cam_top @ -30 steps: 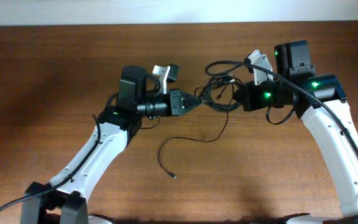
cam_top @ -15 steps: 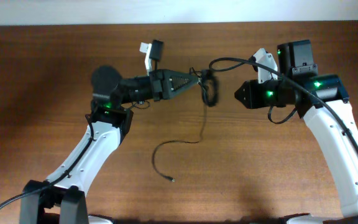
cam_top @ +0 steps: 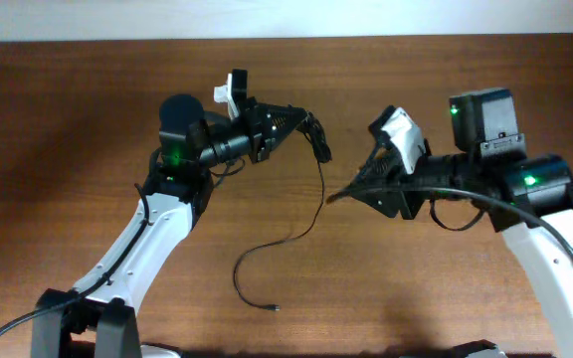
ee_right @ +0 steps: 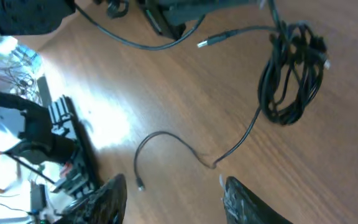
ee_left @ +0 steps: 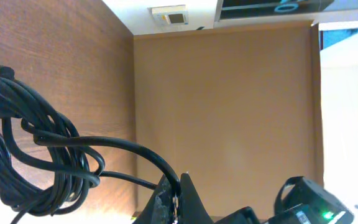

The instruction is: Untangle cables

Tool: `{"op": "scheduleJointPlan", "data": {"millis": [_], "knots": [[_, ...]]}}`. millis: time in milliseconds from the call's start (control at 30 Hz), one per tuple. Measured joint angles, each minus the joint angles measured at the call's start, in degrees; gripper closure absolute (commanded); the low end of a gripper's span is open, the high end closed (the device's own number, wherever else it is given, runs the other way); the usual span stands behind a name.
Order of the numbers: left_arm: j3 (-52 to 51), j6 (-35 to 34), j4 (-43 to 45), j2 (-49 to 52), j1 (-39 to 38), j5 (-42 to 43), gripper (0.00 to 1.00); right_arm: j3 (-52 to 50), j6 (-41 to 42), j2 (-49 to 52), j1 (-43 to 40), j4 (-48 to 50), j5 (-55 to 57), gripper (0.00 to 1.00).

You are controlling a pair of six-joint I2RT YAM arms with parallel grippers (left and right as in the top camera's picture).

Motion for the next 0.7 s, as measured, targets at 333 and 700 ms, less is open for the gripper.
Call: {"op": "scheduleJointPlan", "data": {"millis": [333,700], "knots": [[-0.02,-11.23,6.47,-0.02,0.0,4.66,1.0,-0.72,-0.57,12.17,3.65,16.59,1.05,0.59],[-0.02,-18.86,6.21,-0.02,1.86,8.96,1.0,-0.72,7.65,11.89,4.96,16.37,8.09,0.96]]}}
